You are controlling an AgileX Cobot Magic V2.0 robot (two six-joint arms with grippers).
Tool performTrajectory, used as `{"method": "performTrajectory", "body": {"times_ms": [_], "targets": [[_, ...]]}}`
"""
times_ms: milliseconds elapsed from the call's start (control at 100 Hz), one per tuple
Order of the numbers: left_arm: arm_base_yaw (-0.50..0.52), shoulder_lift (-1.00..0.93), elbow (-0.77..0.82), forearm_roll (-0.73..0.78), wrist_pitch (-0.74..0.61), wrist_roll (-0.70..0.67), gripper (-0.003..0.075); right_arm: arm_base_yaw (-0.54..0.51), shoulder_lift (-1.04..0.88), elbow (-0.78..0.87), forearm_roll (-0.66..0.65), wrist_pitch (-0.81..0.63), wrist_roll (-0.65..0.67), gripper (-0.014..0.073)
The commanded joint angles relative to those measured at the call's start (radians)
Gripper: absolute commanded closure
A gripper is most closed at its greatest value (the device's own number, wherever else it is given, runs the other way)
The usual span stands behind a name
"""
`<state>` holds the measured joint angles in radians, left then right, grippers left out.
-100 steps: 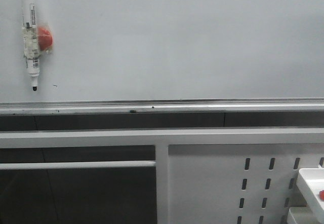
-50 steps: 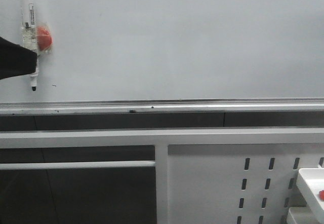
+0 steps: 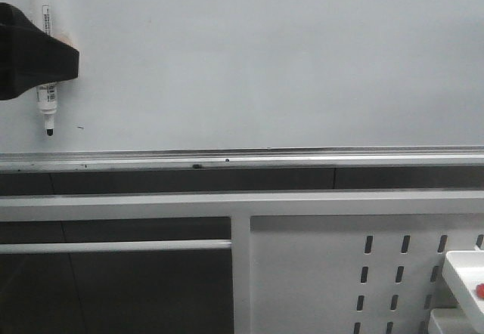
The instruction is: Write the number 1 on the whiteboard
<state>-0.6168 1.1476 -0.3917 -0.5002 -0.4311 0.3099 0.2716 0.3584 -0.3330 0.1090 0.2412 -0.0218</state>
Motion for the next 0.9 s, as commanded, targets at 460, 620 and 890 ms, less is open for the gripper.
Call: {"method": "performTrajectory", "body": {"times_ms": [460, 620, 890], "targets": [[-0.008, 0.035, -0.034, -0.066, -0.118, -0.013, 0.0587, 0.001, 0.014, -0.036, -0.011, -0.083, -0.011, 0.0194], [-0.008, 0.035, -0.034, -0.064, -0.118, -0.011, 0.0739, 0.001, 0.014, -0.036, -0.011, -0.081, -0.011, 0.0194], [-0.026, 0.008, -0.034, 0.131, -0.064, -0.004, 0.0740, 0.012, 0.014, -0.059, -0.011, -0.045, -0.011, 0.0194]]}}
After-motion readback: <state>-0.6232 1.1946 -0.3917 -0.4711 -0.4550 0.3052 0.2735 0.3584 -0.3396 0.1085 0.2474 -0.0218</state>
